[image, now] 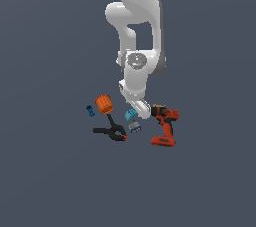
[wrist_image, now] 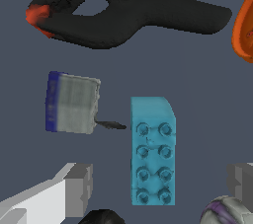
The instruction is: Pick up a designated object from a clutter of objects.
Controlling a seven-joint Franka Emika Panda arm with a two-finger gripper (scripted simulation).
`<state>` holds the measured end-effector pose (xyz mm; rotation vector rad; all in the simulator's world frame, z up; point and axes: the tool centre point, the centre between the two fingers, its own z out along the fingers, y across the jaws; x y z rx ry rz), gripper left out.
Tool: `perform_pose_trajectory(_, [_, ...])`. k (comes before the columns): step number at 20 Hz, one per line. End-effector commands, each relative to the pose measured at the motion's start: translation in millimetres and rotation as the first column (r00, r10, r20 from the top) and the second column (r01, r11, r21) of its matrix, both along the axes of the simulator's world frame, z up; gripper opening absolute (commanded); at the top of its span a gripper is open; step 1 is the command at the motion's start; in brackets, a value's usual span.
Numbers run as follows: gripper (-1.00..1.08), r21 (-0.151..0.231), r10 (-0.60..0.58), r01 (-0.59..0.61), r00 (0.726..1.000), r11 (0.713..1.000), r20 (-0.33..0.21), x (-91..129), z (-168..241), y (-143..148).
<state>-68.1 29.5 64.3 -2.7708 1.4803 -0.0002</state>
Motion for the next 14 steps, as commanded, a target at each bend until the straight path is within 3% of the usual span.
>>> perform_pose_trajectory(1, [1.00, 0.000, -0.001, 0.001, 1.000, 1.000, -0.001, -1, -8, 0])
perform_pose_trajectory(13, [1.00, 0.000, -0.003, 0.003, 1.000, 1.000, 0.000, -1, -42, 0])
perform_pose_trajectory(14, [-1.00, 0.000, -0.003, 0.003, 1.000, 1.000, 0.000, -1, -42, 0])
